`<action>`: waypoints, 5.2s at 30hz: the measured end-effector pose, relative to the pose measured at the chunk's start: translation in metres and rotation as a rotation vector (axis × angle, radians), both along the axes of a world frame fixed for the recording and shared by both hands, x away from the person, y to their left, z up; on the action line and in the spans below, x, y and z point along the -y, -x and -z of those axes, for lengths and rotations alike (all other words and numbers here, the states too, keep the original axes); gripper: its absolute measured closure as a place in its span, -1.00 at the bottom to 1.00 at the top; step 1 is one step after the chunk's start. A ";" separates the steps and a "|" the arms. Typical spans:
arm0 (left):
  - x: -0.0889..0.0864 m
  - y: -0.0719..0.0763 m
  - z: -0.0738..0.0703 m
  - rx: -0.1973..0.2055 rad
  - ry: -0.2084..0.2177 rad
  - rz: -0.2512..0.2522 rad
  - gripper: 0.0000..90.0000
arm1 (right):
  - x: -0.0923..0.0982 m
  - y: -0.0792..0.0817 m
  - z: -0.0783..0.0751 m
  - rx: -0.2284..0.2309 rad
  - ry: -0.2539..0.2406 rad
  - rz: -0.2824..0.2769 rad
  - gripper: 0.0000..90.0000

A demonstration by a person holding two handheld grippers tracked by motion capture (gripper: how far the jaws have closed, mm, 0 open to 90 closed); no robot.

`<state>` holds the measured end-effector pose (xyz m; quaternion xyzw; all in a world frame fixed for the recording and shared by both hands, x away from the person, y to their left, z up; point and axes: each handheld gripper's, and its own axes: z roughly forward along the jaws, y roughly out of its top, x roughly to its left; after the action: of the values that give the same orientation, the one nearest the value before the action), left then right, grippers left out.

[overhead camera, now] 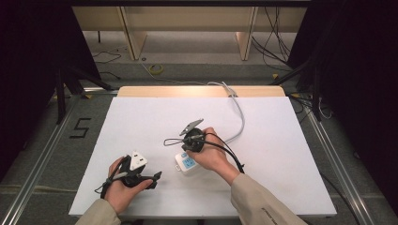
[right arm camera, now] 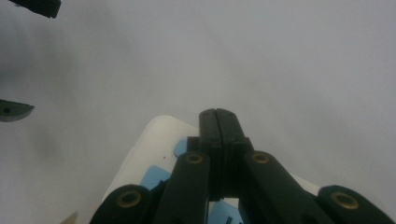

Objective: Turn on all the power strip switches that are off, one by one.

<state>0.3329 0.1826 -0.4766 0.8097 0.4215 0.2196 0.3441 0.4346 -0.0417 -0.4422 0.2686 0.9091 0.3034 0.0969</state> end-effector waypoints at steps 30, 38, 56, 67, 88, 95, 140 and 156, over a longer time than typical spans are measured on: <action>0.000 0.000 0.001 0.000 -0.002 0.002 -0.64 | -0.005 0.002 0.008 -0.034 0.021 -0.030 1.00; 0.001 0.000 0.001 0.001 -0.004 0.004 -0.64 | -0.004 0.001 0.010 -0.029 0.017 -0.036 1.00; 0.000 0.000 0.001 -0.002 -0.004 0.004 -0.64 | -0.005 0.002 0.011 -0.018 0.016 -0.028 1.00; 0.001 0.000 0.001 -0.003 -0.005 0.005 -0.64 | -0.002 0.003 0.010 -0.011 0.017 -0.031 1.00; 0.000 0.000 0.002 -0.003 -0.002 0.001 -0.64 | 0.009 0.004 -0.001 -0.002 -0.025 -0.023 1.00; 0.001 0.000 0.003 -0.003 0.001 -0.002 -0.64 | 0.013 0.005 -0.003 -0.001 -0.030 -0.023 1.00; -0.001 0.000 0.004 -0.012 -0.009 -0.004 -0.64 | 0.110 0.022 -0.006 0.038 -0.114 0.110 0.90; -0.002 0.000 0.005 -0.016 -0.008 -0.008 -0.64 | 0.150 0.031 0.000 0.043 -0.129 0.169 0.69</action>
<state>0.3332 0.1842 -0.4814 0.8112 0.4266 0.2163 0.3365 0.4039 -0.1915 -0.4423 0.3432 0.8597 0.3576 0.1239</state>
